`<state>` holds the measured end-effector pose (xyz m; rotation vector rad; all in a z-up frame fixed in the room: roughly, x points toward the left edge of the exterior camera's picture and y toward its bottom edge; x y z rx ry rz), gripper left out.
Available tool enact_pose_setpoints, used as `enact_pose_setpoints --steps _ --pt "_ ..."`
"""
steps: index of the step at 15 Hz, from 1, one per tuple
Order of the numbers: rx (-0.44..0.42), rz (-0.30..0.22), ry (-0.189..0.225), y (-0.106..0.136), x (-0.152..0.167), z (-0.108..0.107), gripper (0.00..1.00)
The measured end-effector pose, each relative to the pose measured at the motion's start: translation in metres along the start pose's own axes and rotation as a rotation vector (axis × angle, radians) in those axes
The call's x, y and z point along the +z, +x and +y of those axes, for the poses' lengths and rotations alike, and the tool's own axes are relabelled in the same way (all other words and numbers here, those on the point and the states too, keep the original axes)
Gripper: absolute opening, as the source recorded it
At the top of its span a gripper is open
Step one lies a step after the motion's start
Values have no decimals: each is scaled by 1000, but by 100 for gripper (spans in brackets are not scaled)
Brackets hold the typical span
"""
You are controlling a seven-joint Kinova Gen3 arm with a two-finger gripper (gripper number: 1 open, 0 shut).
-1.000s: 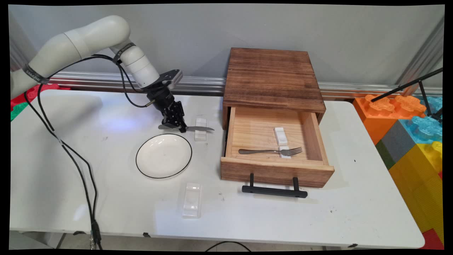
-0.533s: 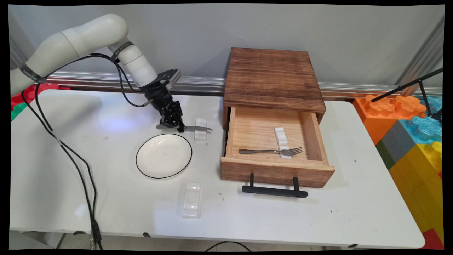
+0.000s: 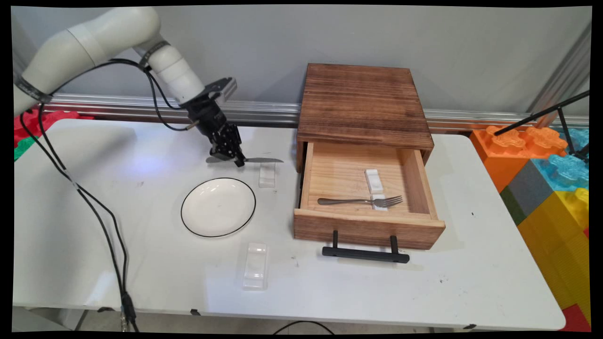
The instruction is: Place the picked object into the drawer
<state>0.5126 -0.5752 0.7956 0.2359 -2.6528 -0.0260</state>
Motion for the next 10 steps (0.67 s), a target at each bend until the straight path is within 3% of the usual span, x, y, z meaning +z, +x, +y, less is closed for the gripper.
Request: enact_pose_setpoints --steps 5,10 --pt "-20 29 -6 26 -33 20 0" --pt "-27 71 -27 71 -62 50 0"
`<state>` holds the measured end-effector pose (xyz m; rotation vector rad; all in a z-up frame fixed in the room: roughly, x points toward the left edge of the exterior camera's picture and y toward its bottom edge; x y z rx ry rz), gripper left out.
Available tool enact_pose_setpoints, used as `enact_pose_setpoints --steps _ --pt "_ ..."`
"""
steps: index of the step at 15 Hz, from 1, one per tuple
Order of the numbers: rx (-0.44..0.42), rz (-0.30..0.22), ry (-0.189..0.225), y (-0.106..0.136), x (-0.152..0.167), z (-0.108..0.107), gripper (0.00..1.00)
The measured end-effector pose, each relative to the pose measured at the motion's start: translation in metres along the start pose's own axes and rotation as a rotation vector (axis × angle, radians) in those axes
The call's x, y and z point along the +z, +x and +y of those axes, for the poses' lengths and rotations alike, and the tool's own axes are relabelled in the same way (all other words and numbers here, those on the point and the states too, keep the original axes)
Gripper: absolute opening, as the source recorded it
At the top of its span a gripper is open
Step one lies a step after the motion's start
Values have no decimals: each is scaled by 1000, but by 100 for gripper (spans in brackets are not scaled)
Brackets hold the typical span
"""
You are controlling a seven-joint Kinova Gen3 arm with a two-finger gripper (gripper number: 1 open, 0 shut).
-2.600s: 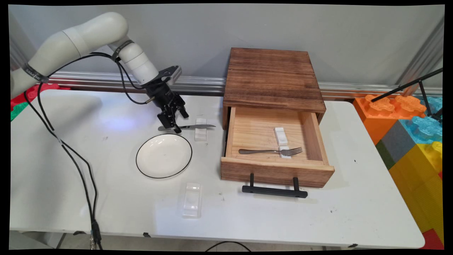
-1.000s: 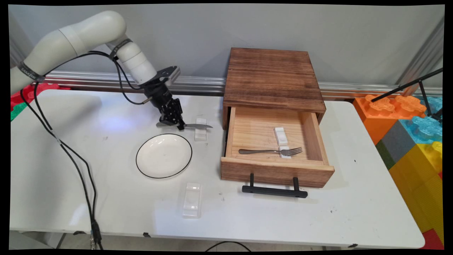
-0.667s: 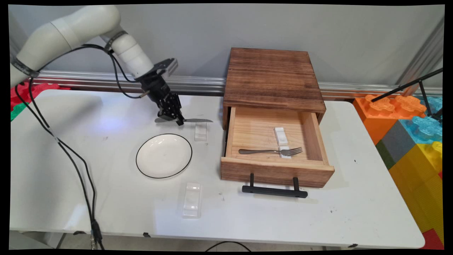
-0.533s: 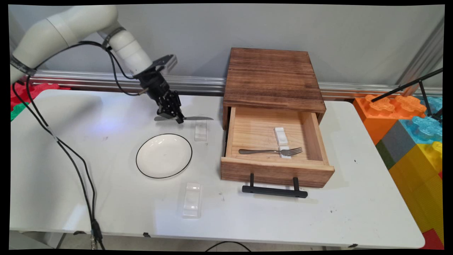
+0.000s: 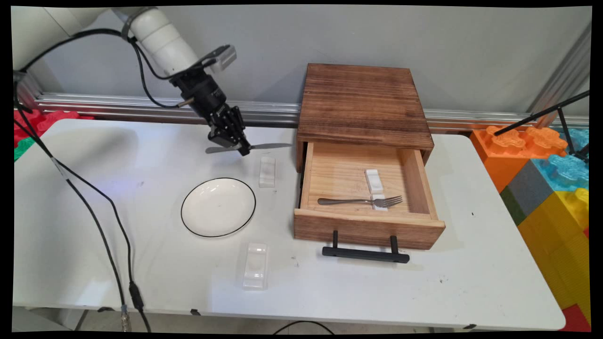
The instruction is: Place the picked object into the drawer
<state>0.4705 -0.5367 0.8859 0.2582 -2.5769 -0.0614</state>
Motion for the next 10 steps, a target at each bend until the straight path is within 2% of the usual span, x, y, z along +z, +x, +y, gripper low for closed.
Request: enact_pose_setpoints --steps 5,10 --pt "15 34 14 44 -6 19 0" --pt "52 70 50 107 9 37 0"
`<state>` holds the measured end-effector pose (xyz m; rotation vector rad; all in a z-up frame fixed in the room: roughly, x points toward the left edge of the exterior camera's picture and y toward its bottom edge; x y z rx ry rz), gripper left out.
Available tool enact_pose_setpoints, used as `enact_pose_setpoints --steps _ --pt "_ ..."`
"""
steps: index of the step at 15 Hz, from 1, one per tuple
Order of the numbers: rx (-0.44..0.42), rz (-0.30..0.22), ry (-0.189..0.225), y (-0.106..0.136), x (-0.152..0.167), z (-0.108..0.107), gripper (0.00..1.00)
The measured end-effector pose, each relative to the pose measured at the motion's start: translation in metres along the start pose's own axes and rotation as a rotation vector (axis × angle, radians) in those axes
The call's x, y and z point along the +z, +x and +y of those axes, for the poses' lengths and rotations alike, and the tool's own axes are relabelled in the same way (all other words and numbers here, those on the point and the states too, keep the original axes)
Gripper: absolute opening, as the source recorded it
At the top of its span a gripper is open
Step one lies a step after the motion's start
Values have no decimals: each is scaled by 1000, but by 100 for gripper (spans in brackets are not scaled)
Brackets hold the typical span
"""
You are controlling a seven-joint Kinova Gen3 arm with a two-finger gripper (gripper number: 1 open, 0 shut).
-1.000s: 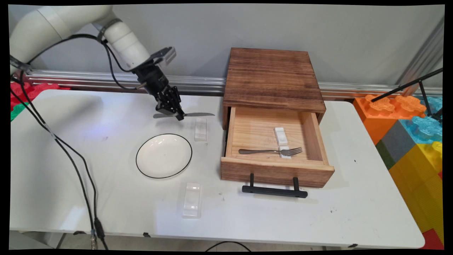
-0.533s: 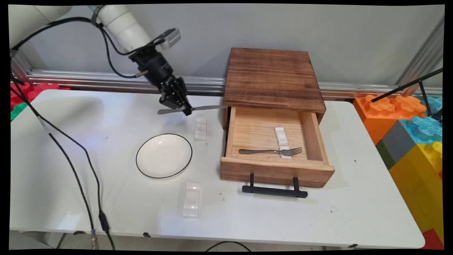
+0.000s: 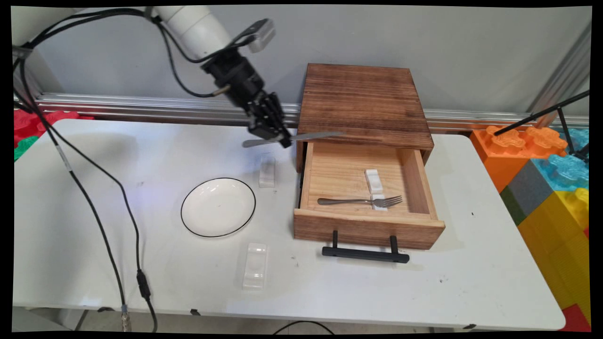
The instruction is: Place the picked object into the drawer
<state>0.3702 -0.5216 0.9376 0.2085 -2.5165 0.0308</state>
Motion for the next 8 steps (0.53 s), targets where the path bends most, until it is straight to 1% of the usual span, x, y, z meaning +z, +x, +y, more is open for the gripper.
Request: enact_pose_setpoints --steps 1,4,8 --pt "9 1 7 13 6 3 0" --pt "25 -16 27 44 25 11 0" --pt "6 -43 71 77 52 14 0"
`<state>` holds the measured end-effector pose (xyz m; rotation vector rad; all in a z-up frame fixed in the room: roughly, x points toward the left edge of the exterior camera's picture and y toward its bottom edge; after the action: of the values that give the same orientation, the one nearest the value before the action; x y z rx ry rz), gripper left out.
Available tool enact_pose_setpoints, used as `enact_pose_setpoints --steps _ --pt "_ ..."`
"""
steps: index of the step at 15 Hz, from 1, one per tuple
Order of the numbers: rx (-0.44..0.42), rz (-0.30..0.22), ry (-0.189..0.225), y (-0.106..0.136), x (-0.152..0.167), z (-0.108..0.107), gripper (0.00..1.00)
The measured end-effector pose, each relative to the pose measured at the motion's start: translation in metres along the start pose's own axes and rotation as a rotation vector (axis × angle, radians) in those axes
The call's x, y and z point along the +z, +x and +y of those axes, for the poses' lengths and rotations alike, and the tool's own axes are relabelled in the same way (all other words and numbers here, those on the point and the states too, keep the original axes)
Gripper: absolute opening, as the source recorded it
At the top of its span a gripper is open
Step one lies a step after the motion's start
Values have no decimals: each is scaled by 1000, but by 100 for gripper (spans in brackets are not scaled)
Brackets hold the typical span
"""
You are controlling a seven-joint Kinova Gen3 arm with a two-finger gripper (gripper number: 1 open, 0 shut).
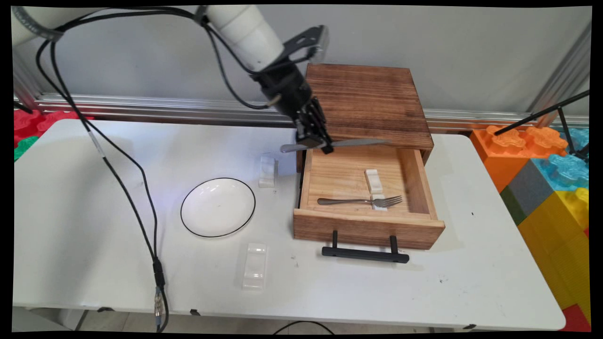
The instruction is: Place the picked object into the drawer
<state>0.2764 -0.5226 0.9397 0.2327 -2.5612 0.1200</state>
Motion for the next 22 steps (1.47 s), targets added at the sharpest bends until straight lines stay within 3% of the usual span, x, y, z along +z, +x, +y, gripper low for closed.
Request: enact_pose_setpoints --steps 8,22 --pt "-82 -42 29 29 50 -1 0" --pt "-97 -23 34 24 110 -23 0"
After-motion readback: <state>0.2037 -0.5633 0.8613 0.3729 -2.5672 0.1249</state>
